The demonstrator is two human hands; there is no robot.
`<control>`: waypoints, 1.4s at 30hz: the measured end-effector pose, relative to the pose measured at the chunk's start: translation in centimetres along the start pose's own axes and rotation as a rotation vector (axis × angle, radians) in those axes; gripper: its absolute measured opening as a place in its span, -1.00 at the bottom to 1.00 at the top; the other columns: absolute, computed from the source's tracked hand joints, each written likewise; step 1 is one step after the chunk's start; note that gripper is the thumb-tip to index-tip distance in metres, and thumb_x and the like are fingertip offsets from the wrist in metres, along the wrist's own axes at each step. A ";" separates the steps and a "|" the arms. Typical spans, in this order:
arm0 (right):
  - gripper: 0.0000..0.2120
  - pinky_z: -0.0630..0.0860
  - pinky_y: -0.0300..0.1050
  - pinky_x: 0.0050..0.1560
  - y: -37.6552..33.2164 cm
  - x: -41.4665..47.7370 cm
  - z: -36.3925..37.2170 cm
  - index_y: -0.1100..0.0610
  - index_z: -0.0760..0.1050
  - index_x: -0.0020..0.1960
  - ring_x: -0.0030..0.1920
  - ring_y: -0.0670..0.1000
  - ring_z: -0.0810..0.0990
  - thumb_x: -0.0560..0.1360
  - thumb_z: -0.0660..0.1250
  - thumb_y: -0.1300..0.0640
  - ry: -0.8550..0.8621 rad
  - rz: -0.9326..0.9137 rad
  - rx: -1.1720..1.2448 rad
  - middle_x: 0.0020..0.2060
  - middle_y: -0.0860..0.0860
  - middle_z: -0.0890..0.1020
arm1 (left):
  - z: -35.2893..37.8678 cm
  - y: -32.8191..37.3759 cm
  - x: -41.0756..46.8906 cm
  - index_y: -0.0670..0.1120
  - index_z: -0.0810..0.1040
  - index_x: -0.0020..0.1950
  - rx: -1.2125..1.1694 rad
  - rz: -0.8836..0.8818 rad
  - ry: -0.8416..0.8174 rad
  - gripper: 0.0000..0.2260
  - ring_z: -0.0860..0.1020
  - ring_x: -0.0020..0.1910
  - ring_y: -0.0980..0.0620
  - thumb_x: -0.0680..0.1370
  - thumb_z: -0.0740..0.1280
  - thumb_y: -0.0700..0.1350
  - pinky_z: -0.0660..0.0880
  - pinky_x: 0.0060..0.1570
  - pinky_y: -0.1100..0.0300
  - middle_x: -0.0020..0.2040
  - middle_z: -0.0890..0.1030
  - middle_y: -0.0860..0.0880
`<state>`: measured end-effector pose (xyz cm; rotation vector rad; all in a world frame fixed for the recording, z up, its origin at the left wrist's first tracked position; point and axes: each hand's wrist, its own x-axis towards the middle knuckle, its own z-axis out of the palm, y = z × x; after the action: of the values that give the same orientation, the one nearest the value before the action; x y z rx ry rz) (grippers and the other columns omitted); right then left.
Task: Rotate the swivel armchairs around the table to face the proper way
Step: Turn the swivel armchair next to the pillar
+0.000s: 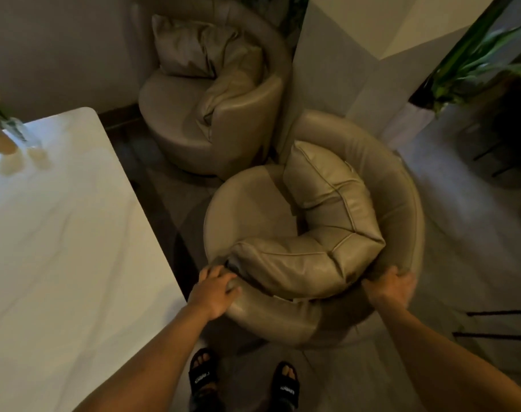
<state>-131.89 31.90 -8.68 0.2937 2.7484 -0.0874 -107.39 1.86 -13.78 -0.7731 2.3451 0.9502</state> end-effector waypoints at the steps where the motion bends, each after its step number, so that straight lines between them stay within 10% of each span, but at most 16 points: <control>1: -0.16 0.10 0.25 0.53 0.6 1.5 0.0 0.16 0.19 0.57 0.58 0.31 0.04 0.45 0.48 -0.11 0.015 0.052 0.021 0.58 0.28 0.08 | 0.5 0.0 0.5 0.15 0.37 0.48 0.038 0.004 0.030 -0.56 0.02 0.58 -0.14 0.61 0.16 0.23 0.12 0.52 -0.09 0.58 0.21 0.02; 10: 0.24 0.39 0.40 0.30 5.5 10.5 3.5 -0.36 -0.27 0.55 0.35 0.57 0.31 0.24 0.60 -0.26 -0.033 -0.070 0.151 0.56 0.32 -0.01 | 1.2 1.0 4.4 0.27 0.59 0.24 0.233 -0.080 0.128 -0.53 0.41 0.36 -0.04 0.51 0.03 0.32 0.25 0.44 -0.12 0.33 0.55 0.16; 14: 0.22 0.42 0.37 0.28 6.0 11.1 3.8 -0.30 -0.28 0.57 0.30 0.56 0.38 0.27 0.58 -0.26 0.030 -0.091 0.126 0.52 0.40 0.05 | 2.2 1.3 3.9 0.28 0.67 0.08 0.247 -0.081 0.244 -0.46 0.52 0.20 0.00 0.40 -0.03 0.33 0.46 0.19 0.02 0.18 0.65 0.21; 35: 0.06 0.22 0.20 0.51 7.6 17.5 0.7 -0.06 -0.03 0.64 0.55 0.36 0.14 0.38 0.57 -0.10 0.035 -0.409 0.336 0.61 0.27 0.00 | 10.9 6.3 -1.6 0.25 0.68 0.10 0.023 -0.157 0.358 -0.74 0.55 0.20 0.04 0.55 0.24 0.21 0.50 0.18 0.06 0.18 0.66 0.18; 42: 0.22 0.36 0.35 0.35 8.7 11.0 4.1 -0.04 -0.16 0.63 0.40 0.44 0.36 0.29 0.61 -0.19 0.048 -0.022 0.517 0.47 0.37 0.29 | 9.2 6.9 -1.0 0.24 0.70 0.02 0.121 -0.164 0.195 -0.64 0.61 0.11 0.04 0.48 0.16 0.30 0.35 0.35 0.07 0.06 0.72 0.09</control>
<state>-138.55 42.15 -16.79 0.4032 2.7342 -0.8104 -109.14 13.06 -15.82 -1.0308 2.4319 0.6840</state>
